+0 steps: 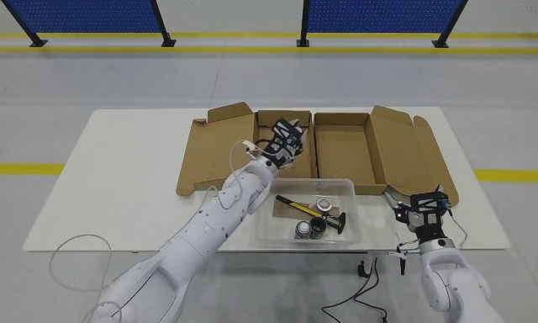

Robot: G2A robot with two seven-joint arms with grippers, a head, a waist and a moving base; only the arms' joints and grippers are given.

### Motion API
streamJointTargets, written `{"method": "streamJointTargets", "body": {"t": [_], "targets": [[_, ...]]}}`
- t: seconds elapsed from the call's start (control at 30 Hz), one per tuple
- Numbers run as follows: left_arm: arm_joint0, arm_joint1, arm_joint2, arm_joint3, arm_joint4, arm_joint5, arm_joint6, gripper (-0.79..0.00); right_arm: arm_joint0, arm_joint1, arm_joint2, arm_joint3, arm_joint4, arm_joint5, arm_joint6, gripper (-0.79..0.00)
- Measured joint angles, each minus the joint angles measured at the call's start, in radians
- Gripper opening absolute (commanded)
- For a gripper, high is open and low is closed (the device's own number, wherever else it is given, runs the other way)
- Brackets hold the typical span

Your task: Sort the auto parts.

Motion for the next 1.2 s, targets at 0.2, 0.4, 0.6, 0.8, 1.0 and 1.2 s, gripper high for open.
{"method": "streamJointTargets", "body": {"t": [0.2, 0.4, 0.6, 0.8, 1.0, 1.2], "targets": [[-0.001, -0.009, -0.023, 0.079, -0.023, -0.007, 0.028, -0.785, 0.000, 0.000, 0.000, 0.000, 0.000, 0.000, 0.000, 0.000], [-0.006, -0.017, -0.044, 0.133, -0.036, -0.022, 0.040, -0.400, 0.000, 0.000, 0.000, 0.000, 0.000, 0.000, 0.000, 0.000], [-0.004, -0.023, -0.056, 0.150, -0.041, -0.031, 0.022, 0.000, 0.000, 0.000, 0.000, 0.000, 0.000, 0.000, 0.000, 0.000], [0.006, -0.022, -0.064, 0.121, -0.002, -0.031, 0.033, 0.000, 0.000, 0.000, 0.000, 0.000, 0.000, 0.000, 0.000, 0.000], [0.023, 0.001, -0.084, 0.036, 0.102, -0.016, 0.018, 0.000, 0.000, 0.000, 0.000, 0.000, 0.000, 0.000, 0.000, 0.000], [0.100, 0.046, -0.162, -0.184, 0.163, -0.038, -0.117, 0.000, 0.000, 0.000, 0.000, 0.000, 0.000, 0.000, 0.000, 0.000]]}}
